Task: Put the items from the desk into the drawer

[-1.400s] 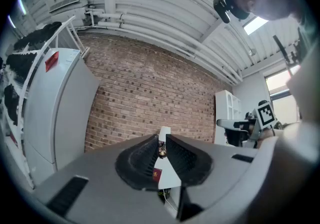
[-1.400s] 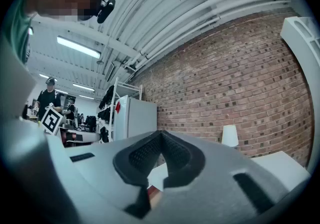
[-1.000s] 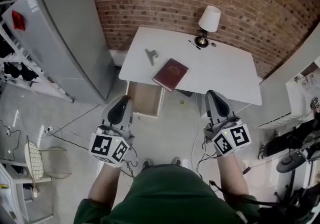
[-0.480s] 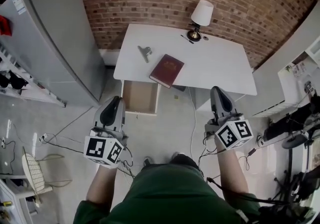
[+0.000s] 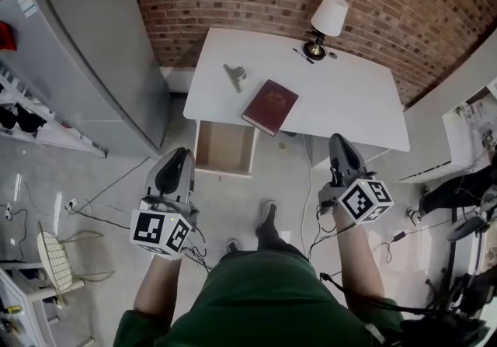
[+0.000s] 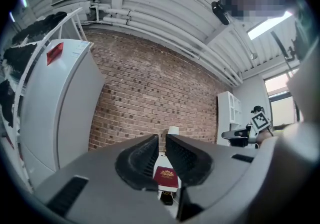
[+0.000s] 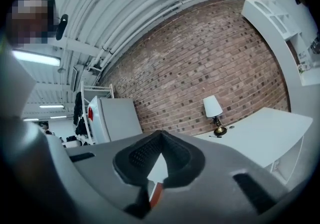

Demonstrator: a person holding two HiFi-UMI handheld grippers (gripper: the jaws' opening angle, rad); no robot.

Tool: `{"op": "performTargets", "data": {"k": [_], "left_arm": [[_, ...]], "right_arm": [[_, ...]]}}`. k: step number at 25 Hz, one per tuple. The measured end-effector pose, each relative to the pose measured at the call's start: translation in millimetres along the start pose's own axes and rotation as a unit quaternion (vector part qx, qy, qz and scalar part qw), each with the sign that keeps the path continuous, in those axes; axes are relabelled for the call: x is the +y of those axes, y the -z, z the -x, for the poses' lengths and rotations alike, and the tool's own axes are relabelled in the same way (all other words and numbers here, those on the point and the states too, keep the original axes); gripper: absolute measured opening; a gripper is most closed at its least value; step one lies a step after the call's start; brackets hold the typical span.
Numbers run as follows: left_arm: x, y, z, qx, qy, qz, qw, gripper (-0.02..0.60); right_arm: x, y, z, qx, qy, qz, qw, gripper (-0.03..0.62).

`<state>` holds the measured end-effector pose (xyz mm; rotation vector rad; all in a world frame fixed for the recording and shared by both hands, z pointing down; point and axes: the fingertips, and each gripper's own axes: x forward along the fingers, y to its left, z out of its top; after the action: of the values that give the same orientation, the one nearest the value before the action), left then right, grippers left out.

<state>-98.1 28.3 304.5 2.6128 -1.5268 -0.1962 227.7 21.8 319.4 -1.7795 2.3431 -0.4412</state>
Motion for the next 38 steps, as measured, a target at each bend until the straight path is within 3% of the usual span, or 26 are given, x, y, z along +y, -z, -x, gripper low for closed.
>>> {"op": "performTargets", "data": {"k": [6,13,18,22,27,31,38], "left_arm": [[20,-4,-23,0.004,-0.034,-0.001,0.9994,0.041],[30,-2,-77,0.018,-0.072,-0.002,0.9973,0.041],[35,25,-125,0.022,-0.078,0.021,0.9965,0.041],[28,43,-155,0.040,-0.085,0.045,0.9945,0.041],[16,58,-184,0.060,-0.096,0.045,0.9925,0.041],[8,70,-195,0.073,-0.105,0.050,0.9905,0.041],[9,100,-203,0.102,-0.104,0.071,0.9868,0.041]], "right_arm": [[-24,13,-46,0.013,-0.015,-0.040,0.999,0.003],[-60,10,-98,0.032,-0.032,-0.039,0.998,0.003],[-95,8,-125,0.040,-0.041,-0.050,0.997,0.003],[-116,14,-144,0.057,-0.078,-0.065,0.993,0.003],[-146,53,-171,0.115,-0.098,-0.088,0.985,0.003],[-175,107,-190,0.179,-0.086,-0.160,0.967,0.005],[-196,206,-214,0.251,-0.083,-0.331,0.906,0.044]]}}
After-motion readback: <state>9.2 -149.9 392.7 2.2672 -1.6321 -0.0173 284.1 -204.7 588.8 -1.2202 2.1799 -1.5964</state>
